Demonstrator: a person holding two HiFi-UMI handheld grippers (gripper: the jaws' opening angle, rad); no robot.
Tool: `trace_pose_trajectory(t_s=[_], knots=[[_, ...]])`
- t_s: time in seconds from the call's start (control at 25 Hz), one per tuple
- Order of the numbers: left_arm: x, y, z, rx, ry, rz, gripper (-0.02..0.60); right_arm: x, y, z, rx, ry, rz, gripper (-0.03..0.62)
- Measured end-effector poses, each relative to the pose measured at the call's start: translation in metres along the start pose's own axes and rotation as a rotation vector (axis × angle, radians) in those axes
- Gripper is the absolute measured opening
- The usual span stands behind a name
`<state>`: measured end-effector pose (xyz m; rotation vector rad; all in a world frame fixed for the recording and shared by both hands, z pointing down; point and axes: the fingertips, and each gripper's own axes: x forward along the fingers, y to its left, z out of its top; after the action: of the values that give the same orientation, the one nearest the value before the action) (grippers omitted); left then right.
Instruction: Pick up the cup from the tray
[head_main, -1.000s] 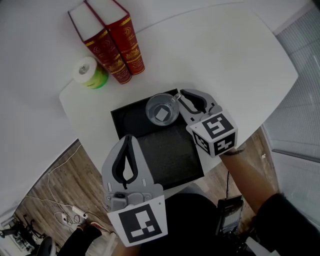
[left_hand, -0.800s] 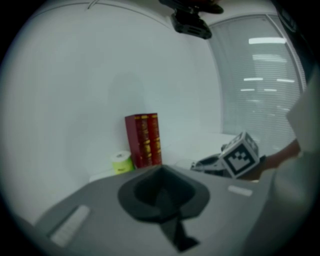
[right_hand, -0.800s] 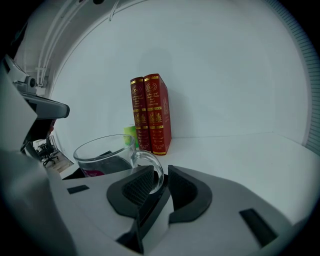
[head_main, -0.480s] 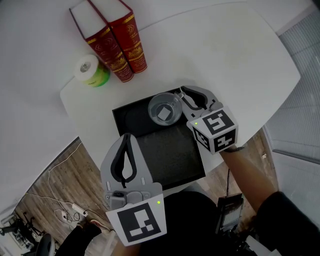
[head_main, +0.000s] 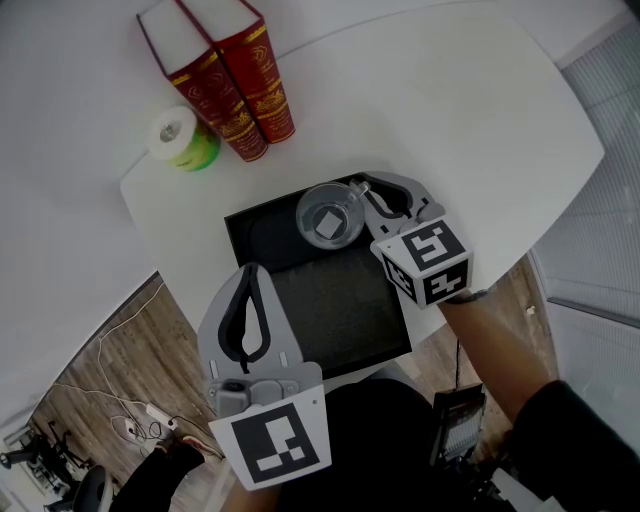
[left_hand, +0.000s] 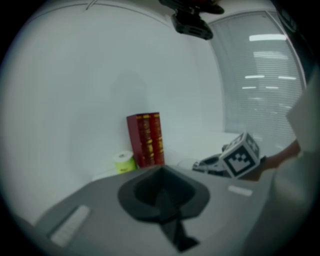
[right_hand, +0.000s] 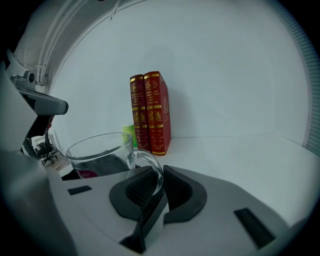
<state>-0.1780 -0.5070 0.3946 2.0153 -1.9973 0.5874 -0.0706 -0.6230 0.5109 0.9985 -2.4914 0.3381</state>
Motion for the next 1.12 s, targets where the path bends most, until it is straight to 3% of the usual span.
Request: trace_pose_trajectory(t_s=[0.32, 1.12], knots=[[-0.0042, 0.0004, 0.0012, 0.005, -0.008, 0.007, 0.005, -0.0031, -0.0033, -0.0022, 0.081, 0.002, 0.007, 0.043], [-0.0079, 0.0000, 0.0041, 0.010, -0.021, 0.013, 0.005, -0.0065, -0.0047, 0.0020, 0.103, -0.002, 0.010, 0.043]])
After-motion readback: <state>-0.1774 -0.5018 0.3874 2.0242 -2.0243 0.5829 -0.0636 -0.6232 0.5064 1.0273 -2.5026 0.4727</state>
